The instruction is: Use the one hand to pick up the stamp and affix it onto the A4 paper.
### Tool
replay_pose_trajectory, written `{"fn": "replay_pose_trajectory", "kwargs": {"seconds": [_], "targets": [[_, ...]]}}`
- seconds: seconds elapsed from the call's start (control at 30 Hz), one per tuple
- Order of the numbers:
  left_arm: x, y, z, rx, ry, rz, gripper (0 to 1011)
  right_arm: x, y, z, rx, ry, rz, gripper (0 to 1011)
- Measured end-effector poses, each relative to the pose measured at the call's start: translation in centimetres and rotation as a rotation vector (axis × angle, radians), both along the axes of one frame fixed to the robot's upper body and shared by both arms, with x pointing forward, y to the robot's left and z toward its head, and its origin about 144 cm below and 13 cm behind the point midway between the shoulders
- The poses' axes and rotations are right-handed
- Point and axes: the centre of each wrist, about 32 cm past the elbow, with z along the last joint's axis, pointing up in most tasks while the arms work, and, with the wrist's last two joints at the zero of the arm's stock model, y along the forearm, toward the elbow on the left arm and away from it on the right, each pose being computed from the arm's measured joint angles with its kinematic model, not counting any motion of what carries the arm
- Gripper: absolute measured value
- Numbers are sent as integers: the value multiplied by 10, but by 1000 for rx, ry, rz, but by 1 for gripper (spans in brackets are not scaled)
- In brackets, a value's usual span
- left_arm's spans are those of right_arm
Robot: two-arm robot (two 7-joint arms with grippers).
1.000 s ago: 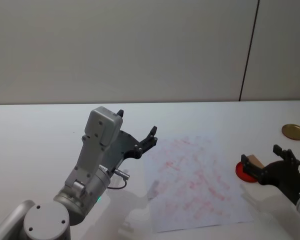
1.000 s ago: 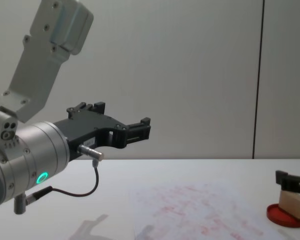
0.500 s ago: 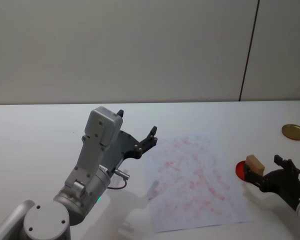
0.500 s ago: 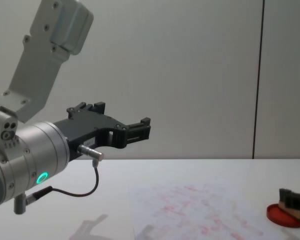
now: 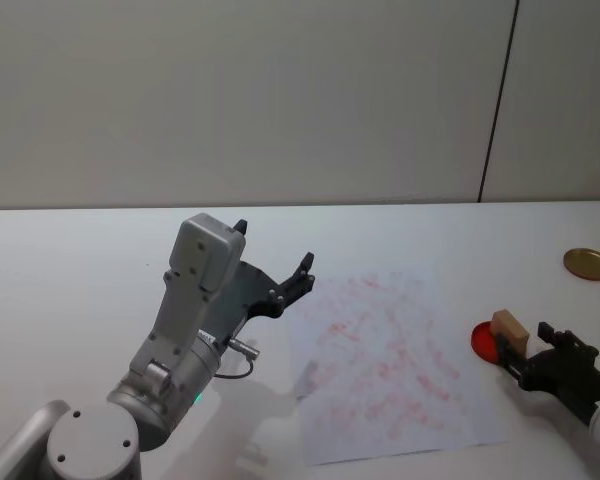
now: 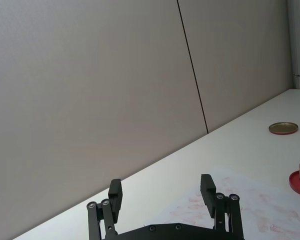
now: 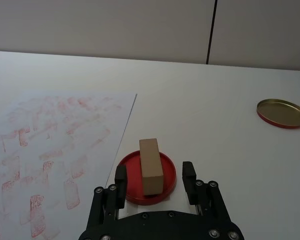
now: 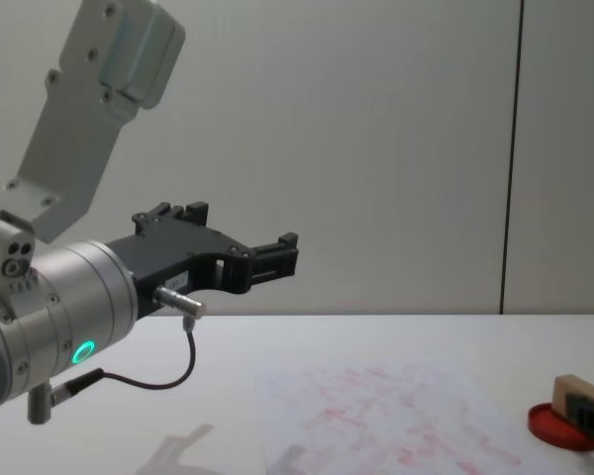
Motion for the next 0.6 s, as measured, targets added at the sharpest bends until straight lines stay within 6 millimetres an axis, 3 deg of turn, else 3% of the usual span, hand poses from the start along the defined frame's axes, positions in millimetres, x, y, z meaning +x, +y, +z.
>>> {"fn": "replay_pose_trajectory", "kwargs": {"seconds": [0.43,0.6], "targets": [[0,0,0,0,0,0,993,5,0,-7,17,-8,6,278],[0,0,0,0,0,0,993,6,1,-8,22,-18,11,214]]}}
